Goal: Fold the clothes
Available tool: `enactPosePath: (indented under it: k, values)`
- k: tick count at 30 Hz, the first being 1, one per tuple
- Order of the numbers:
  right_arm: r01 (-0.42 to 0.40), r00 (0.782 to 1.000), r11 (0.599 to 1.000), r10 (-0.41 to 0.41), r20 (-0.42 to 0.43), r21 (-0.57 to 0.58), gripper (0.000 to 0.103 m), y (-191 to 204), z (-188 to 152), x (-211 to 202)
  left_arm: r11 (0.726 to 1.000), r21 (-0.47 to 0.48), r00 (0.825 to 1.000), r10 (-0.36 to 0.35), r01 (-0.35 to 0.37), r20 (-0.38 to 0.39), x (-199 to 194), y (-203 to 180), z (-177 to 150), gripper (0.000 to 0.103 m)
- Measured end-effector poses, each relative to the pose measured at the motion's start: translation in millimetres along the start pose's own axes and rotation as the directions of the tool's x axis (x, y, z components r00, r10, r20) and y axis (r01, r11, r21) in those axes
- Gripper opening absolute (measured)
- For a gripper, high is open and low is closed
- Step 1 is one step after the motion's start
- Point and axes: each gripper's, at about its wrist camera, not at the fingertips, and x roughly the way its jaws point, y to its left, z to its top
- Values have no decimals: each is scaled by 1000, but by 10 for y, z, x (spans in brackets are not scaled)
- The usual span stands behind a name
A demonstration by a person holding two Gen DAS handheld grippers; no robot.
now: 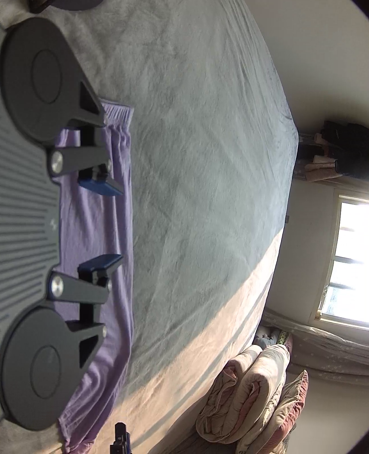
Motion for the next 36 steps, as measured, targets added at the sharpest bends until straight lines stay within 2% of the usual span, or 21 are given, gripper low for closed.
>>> enactPosePath:
  k: [6,11,14,20,22,24,25,27,31,36]
  values:
    - [49,997,999,-49,-56,7,42,-464,-243,-235,993,76,993,-88,95,-84,178,-600,-50,46]
    - [67,991,998,-66,-120,2,42,-773,-427,-354,984,97,983,-134,147,-129,309,-1009,-70,46]
    - [93,981,996,-93,-171,-9,38,-906,-525,-339,980,118,981,-141,158,-137,390,-1204,-59,46]
    - [107,959,993,-114,-259,-41,38,-1023,-665,-243,976,164,985,-124,143,-121,604,-1484,83,45]
    - [99,956,993,-111,-272,-58,31,-1012,-659,-219,973,182,985,-124,144,-117,692,-1556,142,45]
    - [78,953,994,-96,-286,-74,6,-992,-645,-190,967,199,984,-134,156,-121,784,-1631,189,45]
    - [67,952,994,-89,-293,-82,2,-982,-638,-175,964,208,981,-143,168,-129,836,-1671,207,45]
    - [89,948,987,-126,-293,-137,2,-929,-596,-182,955,226,976,-161,191,-145,939,-1743,234,45]
    - [199,937,955,-251,-243,-220,2,-908,-427,-158,935,279,970,-175,218,-172,1144,-1834,214,46]
    - [357,890,887,-418,-180,-292,2,-933,-196,49,904,360,967,-175,232,-183,1297,-1868,151,46]
